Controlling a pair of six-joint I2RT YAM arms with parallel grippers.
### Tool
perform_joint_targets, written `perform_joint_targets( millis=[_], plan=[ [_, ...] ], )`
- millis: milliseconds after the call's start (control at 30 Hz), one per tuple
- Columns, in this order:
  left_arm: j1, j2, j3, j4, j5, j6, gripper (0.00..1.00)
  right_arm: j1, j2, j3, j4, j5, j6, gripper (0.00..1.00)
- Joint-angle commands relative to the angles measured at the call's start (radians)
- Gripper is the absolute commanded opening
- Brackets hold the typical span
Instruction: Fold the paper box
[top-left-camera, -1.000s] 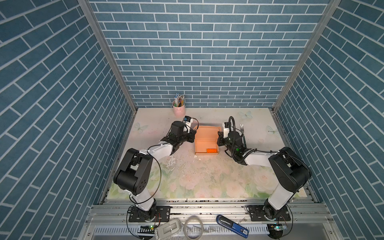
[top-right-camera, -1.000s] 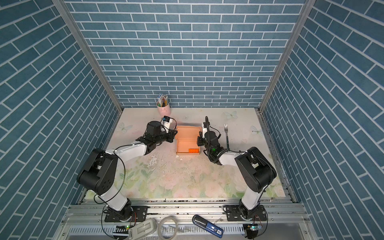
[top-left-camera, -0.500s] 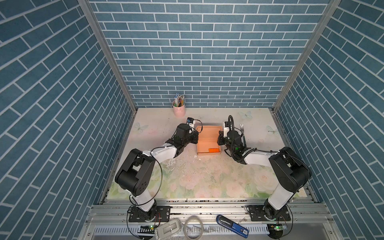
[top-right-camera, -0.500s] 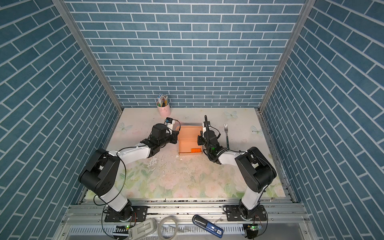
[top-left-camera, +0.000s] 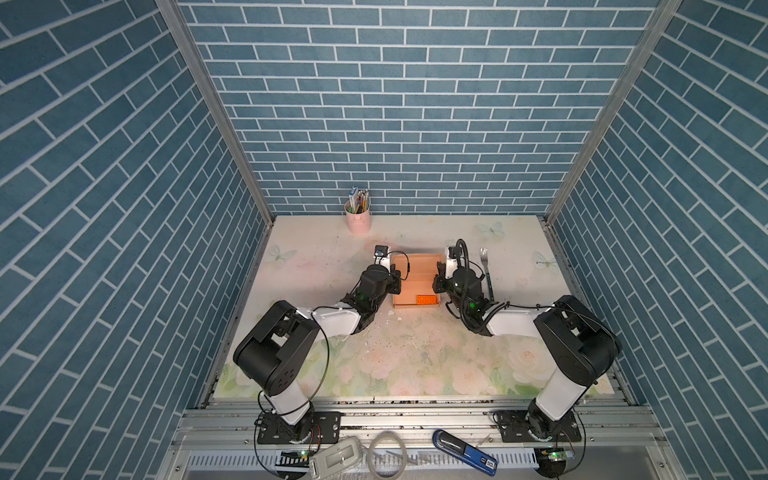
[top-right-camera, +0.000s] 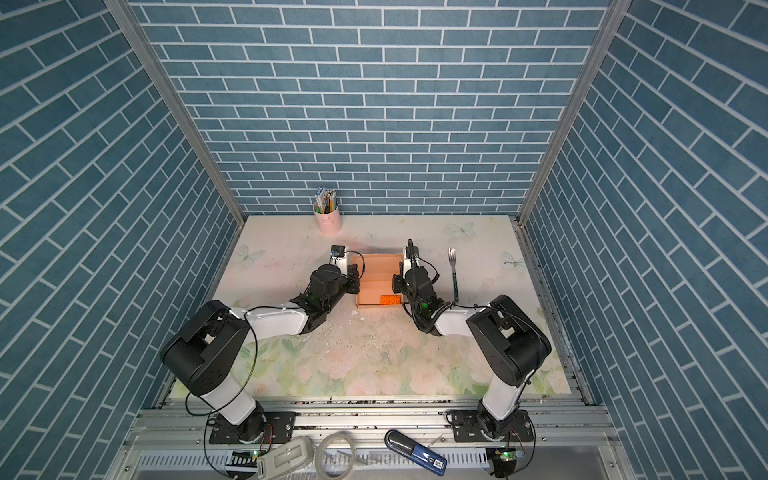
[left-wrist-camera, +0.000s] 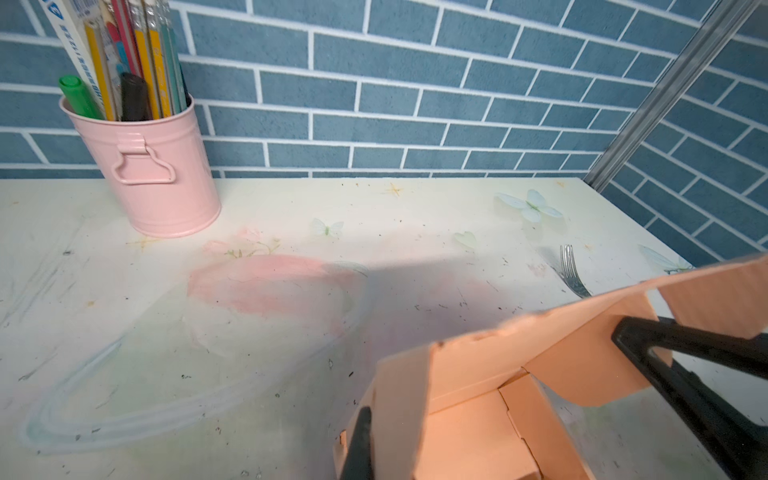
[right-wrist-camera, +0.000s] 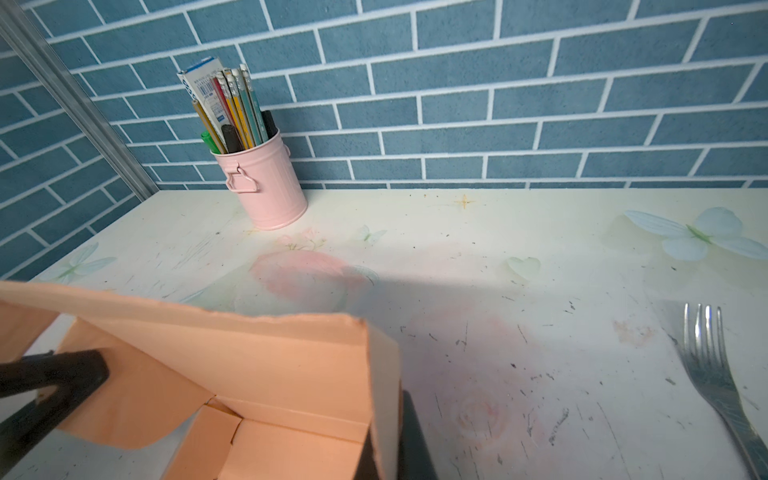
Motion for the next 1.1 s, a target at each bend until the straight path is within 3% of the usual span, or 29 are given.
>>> perform_joint_targets(
  millis=[0,367,1067],
  plan=[
    [-0.035,0.014,-0.019,0.161,-0.033,0.002,0.00,0.023,0.023,-0.023,0.142,-0.027,-0.029,0.00],
    [-0.122,0.117,-0.100,0.435,-0.125,0.063,0.00,0.026,0.089,-0.124,0.364,-0.068,-0.046,0.00],
    [-0.168,0.173,-0.211,0.626,-0.161,0.082,0.00,0.069,0.139,-0.215,0.529,-0.016,-0.037,0.00]
  ],
)
